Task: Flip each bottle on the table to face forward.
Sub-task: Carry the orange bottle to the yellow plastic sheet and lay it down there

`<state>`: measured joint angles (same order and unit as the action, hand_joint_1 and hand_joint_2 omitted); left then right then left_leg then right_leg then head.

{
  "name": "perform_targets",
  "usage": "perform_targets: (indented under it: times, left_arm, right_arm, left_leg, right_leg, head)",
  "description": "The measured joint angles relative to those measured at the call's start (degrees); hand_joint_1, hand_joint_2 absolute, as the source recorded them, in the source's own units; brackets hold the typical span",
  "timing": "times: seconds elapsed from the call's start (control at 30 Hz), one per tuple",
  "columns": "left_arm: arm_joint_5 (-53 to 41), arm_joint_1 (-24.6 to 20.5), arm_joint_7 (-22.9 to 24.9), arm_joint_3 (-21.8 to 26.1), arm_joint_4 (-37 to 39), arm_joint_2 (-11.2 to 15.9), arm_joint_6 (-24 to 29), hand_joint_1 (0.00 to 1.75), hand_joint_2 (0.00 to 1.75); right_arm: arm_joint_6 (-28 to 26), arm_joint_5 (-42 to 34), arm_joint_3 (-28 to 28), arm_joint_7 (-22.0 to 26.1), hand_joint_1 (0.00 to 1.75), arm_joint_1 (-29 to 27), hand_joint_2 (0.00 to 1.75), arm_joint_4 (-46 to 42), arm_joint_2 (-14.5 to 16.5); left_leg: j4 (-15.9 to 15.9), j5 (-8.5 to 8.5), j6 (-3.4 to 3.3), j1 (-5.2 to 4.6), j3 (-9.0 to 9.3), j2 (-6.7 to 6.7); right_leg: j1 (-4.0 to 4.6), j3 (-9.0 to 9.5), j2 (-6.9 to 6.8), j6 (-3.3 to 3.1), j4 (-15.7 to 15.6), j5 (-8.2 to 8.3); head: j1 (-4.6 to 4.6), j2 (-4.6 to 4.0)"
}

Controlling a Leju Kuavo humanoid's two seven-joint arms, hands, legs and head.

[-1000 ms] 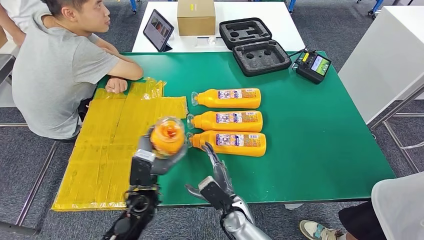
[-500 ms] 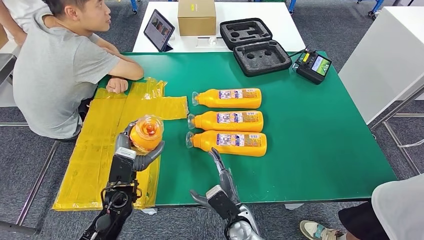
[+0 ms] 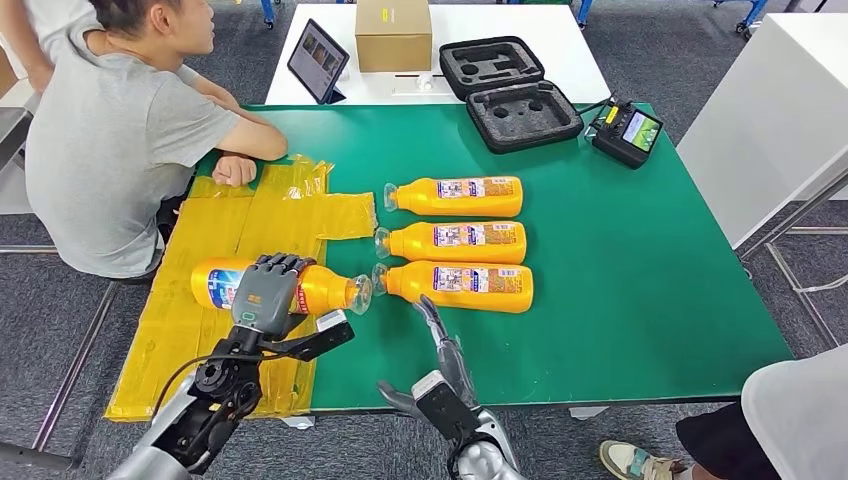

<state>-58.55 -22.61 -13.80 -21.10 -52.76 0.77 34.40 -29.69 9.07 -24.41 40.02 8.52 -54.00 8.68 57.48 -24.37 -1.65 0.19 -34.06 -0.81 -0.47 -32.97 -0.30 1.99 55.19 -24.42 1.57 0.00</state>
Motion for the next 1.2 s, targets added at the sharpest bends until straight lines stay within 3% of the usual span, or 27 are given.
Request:
perform_targets:
  times: [0.37, 0.67, 0.7, 0.8, 0.83, 1.2]
  left_arm:
    - [-0.8, -3.0, 0.4, -1.3, 6.0, 0.5, -0.5, 1.75, 1.75]
    - [-2.2, -5.7, 0.9, -1.6, 11.7, 0.6, -3.8, 1.71, 1.75]
    - [-2.5, -6.2, 1.1, -1.6, 12.5, 0.8, -4.1, 1.51, 1.75]
    - [-3.8, -7.6, 1.8, -1.6, 15.1, 1.2, -5.2, 0.25, 1.75]
    - [-4.1, -8.0, 1.9, -1.6, 15.9, 1.3, -5.8, 0.02, 1.75]
    - [-6.0, -12.1, 3.8, -1.5, 20.5, 1.6, -12.2, 0.00, 1.75]
  right_arm:
    - [0.2, 0.0, 0.0, 0.0, 0.00, 0.3, 1.75, 0.0, 0.2]
    - [1.6, -0.1, 0.1, 0.0, 0.00, 1.8, 1.75, 0.8, 0.8]
    - [1.7, -0.1, 0.1, 0.0, 0.00, 1.9, 1.75, 1.0, 0.9]
    - [2.0, -0.3, 0.0, 0.0, 0.00, 2.3, 1.75, 1.4, 1.1]
    - [2.0, -0.4, 0.0, 0.0, 0.00, 2.4, 1.75, 1.5, 1.2]
    - [2.0, -1.8, 0.0, 0.0, 0.00, 4.1, 1.75, 3.2, 1.2]
  left_leg:
    - [0.0, 0.01, -0.01, 0.00, -0.04, 0.01]
    - [0.0, 0.03, 0.00, 0.00, -0.03, 0.02]
    - [0.0, 0.03, 0.00, 0.00, -0.03, 0.02]
    - [0.0, 0.03, 0.00, 0.00, -0.03, 0.03]
    - [0.0, 0.03, 0.00, 0.00, -0.03, 0.04]
    - [0.0, 0.11, 0.06, 0.01, 0.11, 0.06]
  right_leg:
    - [0.00, -0.02, -0.01, 0.00, 0.0, -0.01]
    - [0.01, -0.01, -0.02, 0.00, 0.0, 0.00]
    - [0.01, -0.01, -0.02, 0.00, 0.0, 0.00]
    - [0.00, 0.01, -0.05, 0.00, 0.0, 0.00]
    - [0.00, 0.01, -0.07, 0.00, 0.0, 0.00]
    - [0.01, 0.14, -0.08, -0.07, 0.0, 0.05]
  head:
    - [-0.01, 0.00]
    - [-0.01, 0.00]
    - [-0.01, 0.00]
    - [-0.01, 0.00]
    - [-0.01, 0.00]
    - [-0.01, 0.00]
